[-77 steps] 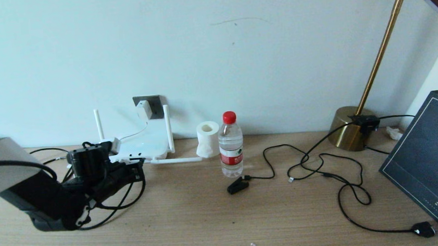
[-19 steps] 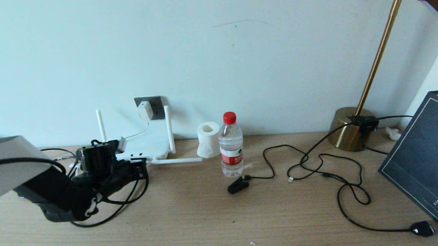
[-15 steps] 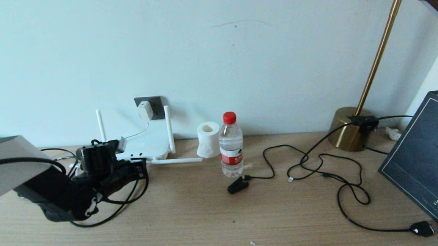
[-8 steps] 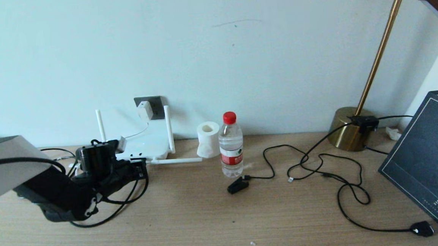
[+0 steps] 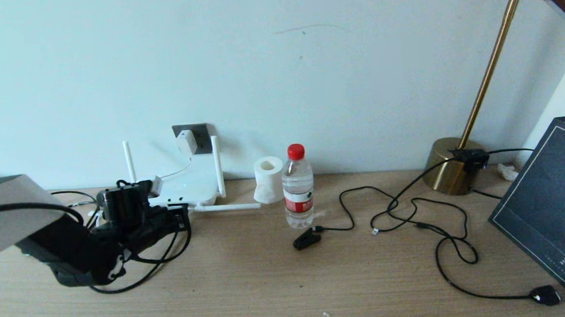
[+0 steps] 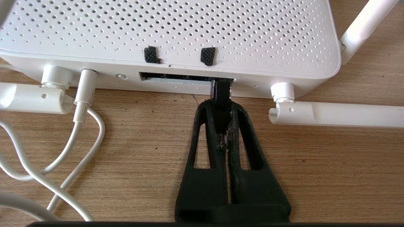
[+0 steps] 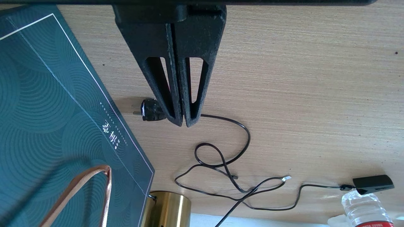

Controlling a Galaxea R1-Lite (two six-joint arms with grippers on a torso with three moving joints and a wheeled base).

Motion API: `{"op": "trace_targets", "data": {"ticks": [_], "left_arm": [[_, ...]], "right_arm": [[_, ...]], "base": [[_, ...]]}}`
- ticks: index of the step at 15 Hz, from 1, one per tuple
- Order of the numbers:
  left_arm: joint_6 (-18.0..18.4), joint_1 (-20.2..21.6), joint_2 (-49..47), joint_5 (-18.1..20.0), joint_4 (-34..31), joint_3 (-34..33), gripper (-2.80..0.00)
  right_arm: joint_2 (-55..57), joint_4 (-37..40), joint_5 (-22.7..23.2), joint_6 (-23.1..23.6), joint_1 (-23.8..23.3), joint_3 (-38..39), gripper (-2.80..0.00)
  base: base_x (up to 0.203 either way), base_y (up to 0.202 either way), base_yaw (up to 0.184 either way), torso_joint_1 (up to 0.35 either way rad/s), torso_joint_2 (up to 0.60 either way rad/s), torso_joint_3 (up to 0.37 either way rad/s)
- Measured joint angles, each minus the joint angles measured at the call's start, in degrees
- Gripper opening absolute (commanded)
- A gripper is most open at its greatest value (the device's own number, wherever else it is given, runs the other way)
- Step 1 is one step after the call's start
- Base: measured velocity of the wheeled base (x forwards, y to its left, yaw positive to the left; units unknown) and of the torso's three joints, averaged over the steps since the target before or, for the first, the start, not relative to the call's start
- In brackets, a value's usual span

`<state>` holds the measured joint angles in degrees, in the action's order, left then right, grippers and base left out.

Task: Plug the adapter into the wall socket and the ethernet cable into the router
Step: Plug cable into router interface

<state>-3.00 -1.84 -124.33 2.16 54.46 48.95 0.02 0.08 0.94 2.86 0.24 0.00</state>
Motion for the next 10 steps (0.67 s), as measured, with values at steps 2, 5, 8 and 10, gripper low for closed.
{"op": "trace_targets", "data": {"ticks": [2, 5, 8, 10], "left_arm": [[-0.1, 0.1, 0.1, -0.1, 0.4, 0.1, 0.0], [-0.1, 0.0, 0.2, -0.1, 0.3, -0.3, 0.0], [0.0, 0.0, 0.2, 0.0, 0.6, -1.0, 0.0], [-0.1, 0.0, 0.3, 0.0, 0.7, -1.3, 0.0]], "right_arm": [[0.0, 0.0, 0.0, 0.0, 0.0, 0.0, -2.8], [0.0, 0.0, 0.0, 0.0, 0.0, 0.0, -2.8], [0.0, 0.0, 0.0, 0.0, 0.0, 0.0, -2.8], [0.0, 0.0, 0.0, 0.0, 0.0, 0.0, -2.8]], "base": [[0.0, 0.0, 0.0, 0.0, 0.0, 0.0], [0.0, 0.0, 0.0, 0.0, 0.0, 0.0], [0.0, 0.0, 0.0, 0.0, 0.0, 0.0], [0.0, 0.0, 0.0, 0.0, 0.0, 0.0]]}}
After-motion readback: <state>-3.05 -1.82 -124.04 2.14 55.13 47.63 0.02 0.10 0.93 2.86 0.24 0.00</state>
